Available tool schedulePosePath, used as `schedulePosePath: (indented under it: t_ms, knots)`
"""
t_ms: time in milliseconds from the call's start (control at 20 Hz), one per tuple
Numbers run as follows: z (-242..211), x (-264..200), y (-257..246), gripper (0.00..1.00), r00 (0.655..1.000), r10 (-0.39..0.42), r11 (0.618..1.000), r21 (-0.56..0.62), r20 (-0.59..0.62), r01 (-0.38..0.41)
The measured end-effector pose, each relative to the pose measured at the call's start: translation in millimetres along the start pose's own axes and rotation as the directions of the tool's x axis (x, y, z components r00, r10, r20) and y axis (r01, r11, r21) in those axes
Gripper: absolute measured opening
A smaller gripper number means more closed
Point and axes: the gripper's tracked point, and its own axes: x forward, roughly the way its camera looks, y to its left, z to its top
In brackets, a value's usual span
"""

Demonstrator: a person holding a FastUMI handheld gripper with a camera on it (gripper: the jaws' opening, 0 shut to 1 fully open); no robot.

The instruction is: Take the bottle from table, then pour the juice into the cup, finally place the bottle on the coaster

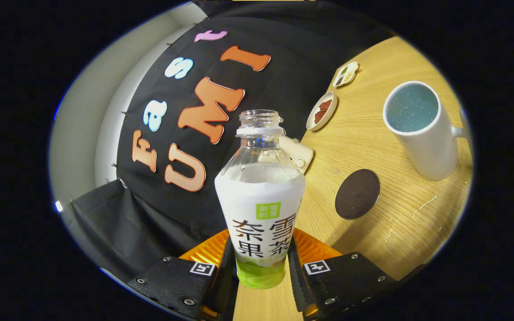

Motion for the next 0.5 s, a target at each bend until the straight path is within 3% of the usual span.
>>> schedulePosePath:
  t_ms: [400, 500]
  knots:
    - [18, -5, -1, 0.58, 0.998, 0.002, 0.966, 0.257, 0.056, -0.016]
    - [27, -6, 1, 0.58, 0.995, 0.020, 0.944, 0.326, 0.101, -0.052]
